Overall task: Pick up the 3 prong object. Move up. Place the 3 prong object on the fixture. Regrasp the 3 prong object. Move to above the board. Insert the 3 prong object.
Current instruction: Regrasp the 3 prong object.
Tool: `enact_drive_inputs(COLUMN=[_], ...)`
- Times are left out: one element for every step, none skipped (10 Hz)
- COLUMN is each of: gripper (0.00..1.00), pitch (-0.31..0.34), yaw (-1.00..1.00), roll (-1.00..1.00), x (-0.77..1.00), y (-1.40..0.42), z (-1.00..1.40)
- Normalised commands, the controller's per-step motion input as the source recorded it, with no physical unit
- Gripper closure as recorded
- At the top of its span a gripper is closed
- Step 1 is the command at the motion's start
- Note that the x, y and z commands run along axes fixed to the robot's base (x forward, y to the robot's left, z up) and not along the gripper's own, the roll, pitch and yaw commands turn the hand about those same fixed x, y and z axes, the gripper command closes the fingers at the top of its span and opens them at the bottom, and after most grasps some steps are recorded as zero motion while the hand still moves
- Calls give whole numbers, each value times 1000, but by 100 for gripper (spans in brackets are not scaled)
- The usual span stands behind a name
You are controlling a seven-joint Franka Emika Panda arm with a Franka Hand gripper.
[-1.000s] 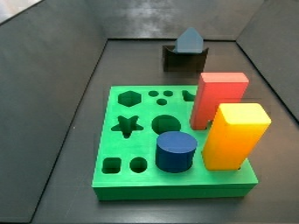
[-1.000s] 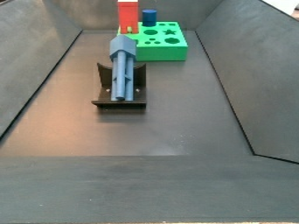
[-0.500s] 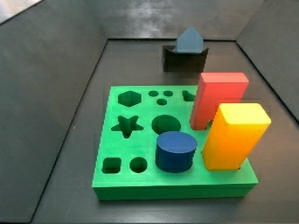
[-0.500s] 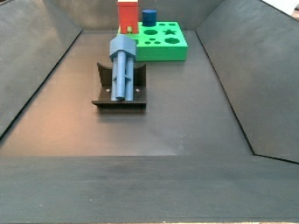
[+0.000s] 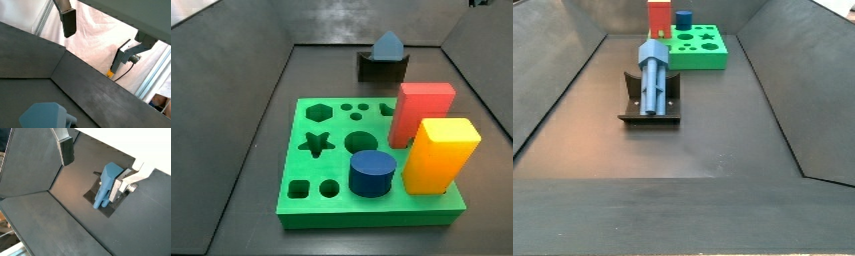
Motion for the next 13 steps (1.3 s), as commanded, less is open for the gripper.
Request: enact_drive_inputs(gripper=[0,0,0,0,0,0,0,0,0,0,0,0,0], pitch=[39,-3,-35,-43,-79,-119,-136,-142,-138,-128,-114,-87,-62], yaw=[259,223,274,239,191,136,99,58,22,-16,-42,-60,-68], roll=[195,174,197,195,187,153,123,103,92,83,80,77,72], x=[114,100,38,39,50,61,69,76,81,88,93,98,88], y=[-47,-53,42,43,40,32,28,27,26,24,20,17,10], z=[-6,-5,-1000,-1000,-1000,-1000,-1000,-1000,-1000,-1000,-1000,-1000,-845])
